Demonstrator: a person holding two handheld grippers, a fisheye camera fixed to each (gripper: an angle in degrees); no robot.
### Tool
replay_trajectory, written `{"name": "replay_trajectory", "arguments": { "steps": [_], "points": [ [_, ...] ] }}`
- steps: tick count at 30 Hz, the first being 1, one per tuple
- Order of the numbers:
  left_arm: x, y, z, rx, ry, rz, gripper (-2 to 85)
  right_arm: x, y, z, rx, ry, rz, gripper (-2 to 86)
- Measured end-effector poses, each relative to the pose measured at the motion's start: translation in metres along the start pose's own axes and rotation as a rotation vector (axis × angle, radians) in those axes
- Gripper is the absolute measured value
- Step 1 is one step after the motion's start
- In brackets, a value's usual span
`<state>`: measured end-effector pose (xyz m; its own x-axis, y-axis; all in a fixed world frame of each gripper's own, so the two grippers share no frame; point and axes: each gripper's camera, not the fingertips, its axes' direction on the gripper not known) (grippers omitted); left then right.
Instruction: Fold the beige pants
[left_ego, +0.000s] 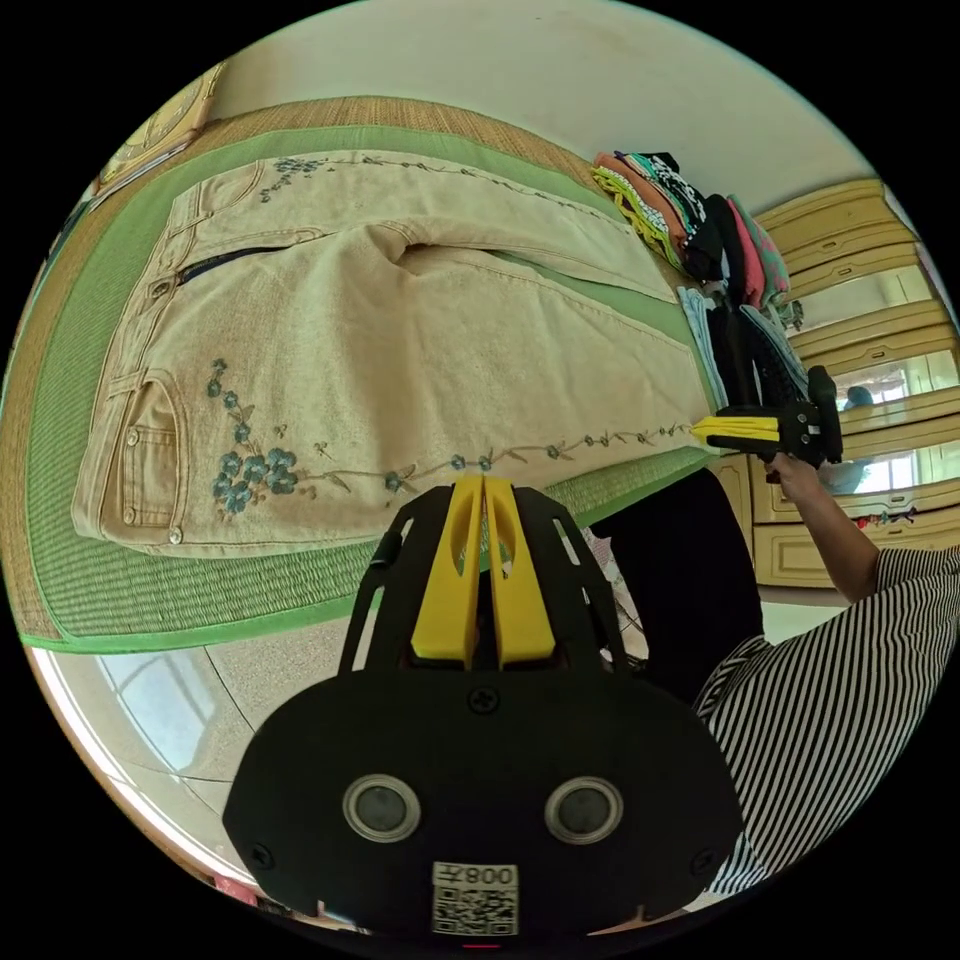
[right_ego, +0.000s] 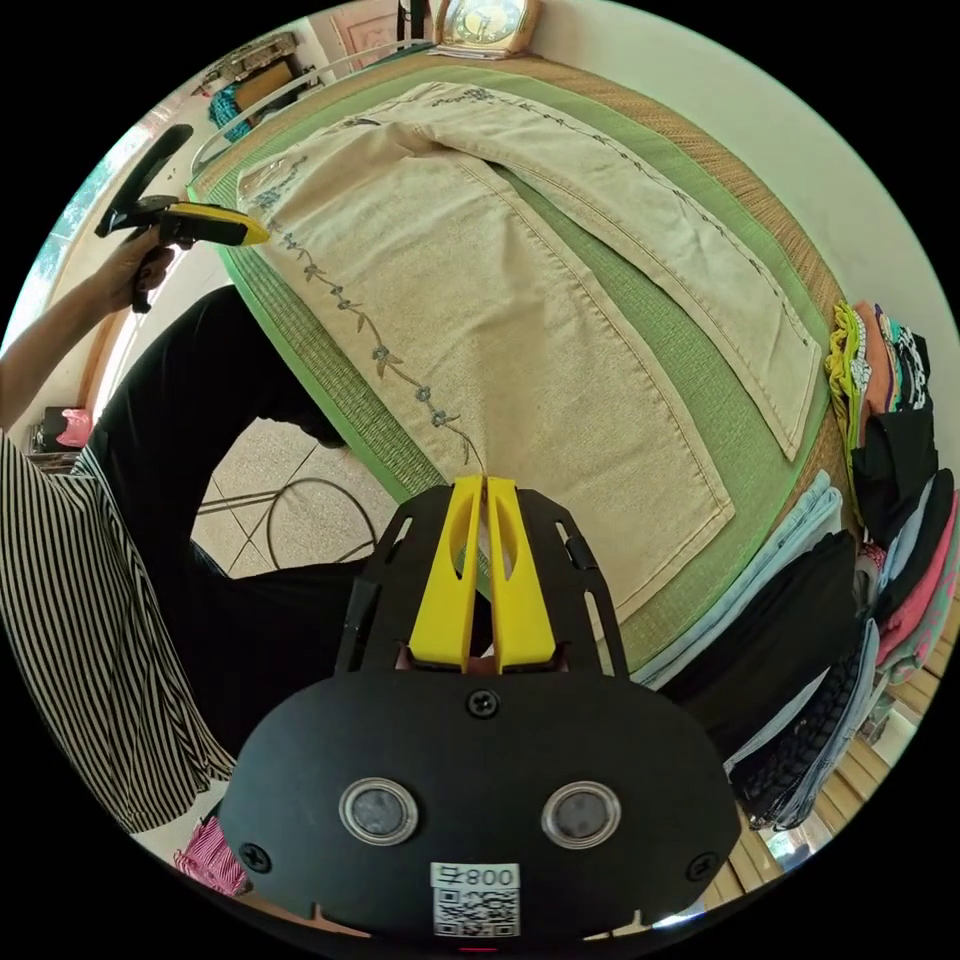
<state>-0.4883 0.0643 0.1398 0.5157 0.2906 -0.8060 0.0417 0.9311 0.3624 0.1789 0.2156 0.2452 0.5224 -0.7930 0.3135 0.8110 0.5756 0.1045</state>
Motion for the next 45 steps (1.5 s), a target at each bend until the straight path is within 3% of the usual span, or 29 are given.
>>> {"name": "replay_trajectory", "arguments": {
  "steps": [4, 8, 13, 18, 23, 24, 30, 38, 42, 45],
  "points": [
    [0.006, 0.008, 0.008, -0.061, -0.028, -0.021, 0.0, 0.006, 0.003, 0.031, -0.076, 0.000, 0.010, 0.5],
    [0.014, 0.006, -0.012, 0.033, -0.035, -0.029, 0.1, 0.016, 0.002, 0.034, -0.043, -0.040, 0.056, 0.5],
    [0.003, -0.006, -0.005, -0.041, -0.064, -0.096, 0.2, 0.028, -0.001, 0.039, -0.031, -0.102, 0.098, 0.5],
    [0.008, -0.004, -0.027, 0.011, -0.062, -0.107, 0.1, 0.041, 0.003, 0.024, 0.036, -0.141, 0.167, 0.7],
    [0.002, -0.009, -0.044, 0.015, -0.110, -0.163, 0.2, 0.073, 0.002, 0.022, 0.052, -0.062, 0.300, 0.4],
    [-0.001, -0.011, -0.036, -0.046, -0.118, -0.175, 0.2, 0.073, 0.001, 0.025, 0.045, -0.083, 0.301, 0.3],
    [-0.001, -0.009, -0.057, 0.032, -0.073, -0.189, 0.2, 0.054, -0.005, 0.047, 0.020, -0.028, 0.270, 0.3],
    [-0.023, -0.052, -0.104, 0.181, -0.128, -0.200, 0.3, 0.148, -0.093, 0.004, 0.221, -0.009, 0.345, 0.1],
    [-0.045, -0.078, -0.115, 0.189, -0.200, -0.243, 0.3, 0.195, -0.153, 0.014, 0.206, 0.018, 0.384, 0.1],
    [-0.061, -0.086, -0.117, 0.171, -0.251, -0.287, 0.2, 0.213, -0.180, 0.049, 0.080, 0.055, 0.388, 0.1]
  ]
}}
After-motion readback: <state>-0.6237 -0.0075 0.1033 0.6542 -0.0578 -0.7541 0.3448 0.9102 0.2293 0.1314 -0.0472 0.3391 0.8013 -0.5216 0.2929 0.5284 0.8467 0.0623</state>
